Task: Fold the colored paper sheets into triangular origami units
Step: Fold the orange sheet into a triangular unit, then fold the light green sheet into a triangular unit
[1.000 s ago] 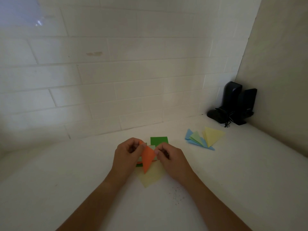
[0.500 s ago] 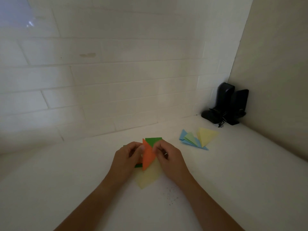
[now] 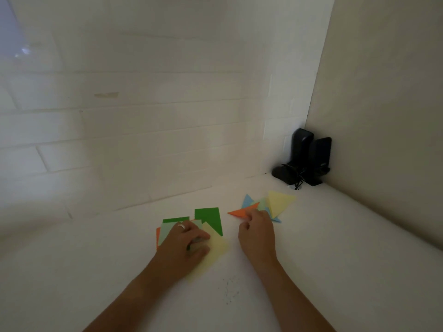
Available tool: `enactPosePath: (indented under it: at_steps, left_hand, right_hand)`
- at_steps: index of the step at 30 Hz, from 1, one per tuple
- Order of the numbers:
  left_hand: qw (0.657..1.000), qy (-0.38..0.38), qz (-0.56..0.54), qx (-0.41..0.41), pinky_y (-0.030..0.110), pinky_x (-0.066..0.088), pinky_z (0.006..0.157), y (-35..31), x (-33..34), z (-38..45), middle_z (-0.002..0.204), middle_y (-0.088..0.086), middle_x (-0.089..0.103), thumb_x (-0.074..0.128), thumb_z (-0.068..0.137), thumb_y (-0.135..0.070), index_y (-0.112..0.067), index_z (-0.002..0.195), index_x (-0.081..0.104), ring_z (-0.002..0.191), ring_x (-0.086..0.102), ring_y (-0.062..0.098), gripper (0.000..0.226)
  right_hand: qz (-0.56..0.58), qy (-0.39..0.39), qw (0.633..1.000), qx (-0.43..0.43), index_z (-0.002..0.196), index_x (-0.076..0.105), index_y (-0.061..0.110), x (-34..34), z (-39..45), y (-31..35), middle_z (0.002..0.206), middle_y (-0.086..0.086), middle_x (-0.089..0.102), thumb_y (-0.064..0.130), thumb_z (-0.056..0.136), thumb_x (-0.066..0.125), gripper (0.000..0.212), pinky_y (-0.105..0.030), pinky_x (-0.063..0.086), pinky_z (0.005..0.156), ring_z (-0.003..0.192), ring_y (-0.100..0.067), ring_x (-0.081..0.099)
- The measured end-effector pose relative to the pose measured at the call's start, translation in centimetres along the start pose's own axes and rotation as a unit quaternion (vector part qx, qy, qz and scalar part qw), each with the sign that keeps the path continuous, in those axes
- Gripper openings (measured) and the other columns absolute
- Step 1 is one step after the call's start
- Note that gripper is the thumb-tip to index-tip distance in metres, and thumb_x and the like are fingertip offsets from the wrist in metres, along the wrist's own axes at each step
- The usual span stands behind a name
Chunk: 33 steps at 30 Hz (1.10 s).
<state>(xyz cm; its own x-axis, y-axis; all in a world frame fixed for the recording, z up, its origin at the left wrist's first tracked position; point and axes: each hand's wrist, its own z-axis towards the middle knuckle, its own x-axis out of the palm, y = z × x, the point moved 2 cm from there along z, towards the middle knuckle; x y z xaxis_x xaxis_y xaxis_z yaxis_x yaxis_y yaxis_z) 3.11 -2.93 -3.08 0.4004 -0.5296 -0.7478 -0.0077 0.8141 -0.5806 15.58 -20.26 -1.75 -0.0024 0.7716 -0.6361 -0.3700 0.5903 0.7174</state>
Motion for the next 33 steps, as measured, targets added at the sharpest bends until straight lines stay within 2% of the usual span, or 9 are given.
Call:
enactPosePath:
  at_steps: [6,11,13,18,22,24,27,31,33]
  left_hand:
    - [1.000,0.004,-0.008,0.024,0.001,0.034,0.093,0.2,0.0,-0.3,0.116,-0.023,0.051,0.071,0.073,-0.064,-0.045,0.110,0.069,0.118,0.041,-0.011,0.041]
    - [0.998,0.013,-0.059,-0.023,-0.001,0.039,0.092,0.0,-0.2,-0.4,0.125,-0.023,0.042,0.090,0.076,-0.036,-0.038,0.120,0.062,0.113,0.053,-0.011,0.052]
    - [0.997,0.015,-0.067,-0.044,0.002,0.041,0.095,0.2,-0.3,-0.4,0.128,-0.024,0.039,0.090,0.075,-0.040,-0.043,0.124,0.057,0.112,0.053,-0.017,0.060]
    - [0.997,0.005,-0.059,-0.045,0.006,0.043,0.099,0.1,-0.4,-0.4,0.125,-0.030,0.035,0.092,0.070,-0.045,-0.041,0.126,0.053,0.120,0.052,-0.004,0.068]
    - [1.000,-0.016,-0.016,-0.013,0.011,0.038,0.099,0.2,-0.4,-0.3,0.126,-0.025,0.042,0.076,0.058,-0.074,-0.033,0.127,0.060,0.121,0.041,0.004,0.081]
    - [0.999,-0.038,0.009,0.003,0.016,0.036,0.101,0.4,-0.3,-0.3,0.126,-0.017,0.048,0.071,0.058,-0.074,-0.029,0.124,0.065,0.119,0.039,0.005,0.081]
    - [0.994,-0.098,0.046,0.013,0.007,0.024,0.107,0.7,-0.1,-0.1,0.129,-0.010,0.056,0.071,0.067,-0.069,-0.023,0.122,0.069,0.121,0.043,0.009,0.072]
    - [0.987,-0.121,0.098,-0.035,0.042,0.034,0.114,1.8,0.3,0.0,0.135,0.004,0.066,0.047,0.084,-0.057,-0.015,0.135,0.064,0.132,0.057,0.030,0.068]
    - [0.988,-0.087,0.112,-0.064,0.039,0.029,0.112,1.5,0.3,-0.1,0.133,0.000,0.066,0.040,0.084,-0.056,-0.018,0.146,0.056,0.131,0.057,0.024,0.074]
  right_hand:
    - [-0.123,0.026,0.991,0.037,0.132,0.053,0.007,-0.2,0.5,-0.7,0.145,-0.011,0.040,0.021,0.101,0.049,0.034,-0.033,0.045,0.103,0.136,-0.028,0.043]
    - [-0.147,0.018,0.989,0.014,0.135,0.049,0.011,0.1,0.5,-0.4,0.145,-0.010,0.039,0.022,0.103,0.048,0.035,-0.032,0.045,0.100,0.136,-0.026,0.041]
    - [-0.116,0.013,0.993,-0.028,0.136,0.052,0.014,0.4,0.2,-0.2,0.144,-0.009,0.041,0.021,0.101,0.049,0.035,-0.032,0.047,0.099,0.135,-0.025,0.042]
    - [-0.051,0.066,0.980,-0.178,0.114,0.073,0.013,2.3,-0.6,1.1,0.116,-0.002,0.053,0.023,0.098,0.058,0.024,-0.034,0.049,0.095,0.109,-0.018,0.054]
    - [-0.095,0.137,0.956,-0.242,0.128,0.068,0.015,3.3,-1.2,1.7,0.122,-0.001,0.053,0.043,0.095,0.055,0.045,-0.033,0.044,0.100,0.112,-0.019,0.048]
    - [-0.085,0.142,0.955,-0.246,0.129,0.068,0.015,3.3,-1.4,2.1,0.122,-0.002,0.054,0.053,0.088,0.046,0.060,-0.033,0.043,0.099,0.110,-0.020,0.048]
    - [-0.064,0.146,0.957,-0.241,0.126,0.071,0.016,3.3,-1.5,2.0,0.119,0.000,0.055,0.059,0.080,0.035,0.073,-0.032,0.044,0.097,0.107,-0.018,0.048]
    - [-0.053,0.143,0.958,-0.243,0.120,0.072,0.017,3.6,-1.4,1.7,0.114,0.001,0.056,0.056,0.085,0.044,0.059,-0.029,0.043,0.095,0.104,-0.016,0.049]
    - [-0.041,0.144,0.958,-0.245,0.117,0.071,0.018,3.6,-1.3,1.7,0.113,0.002,0.055,0.044,0.088,0.059,0.041,-0.030,0.043,0.095,0.104,-0.016,0.049]
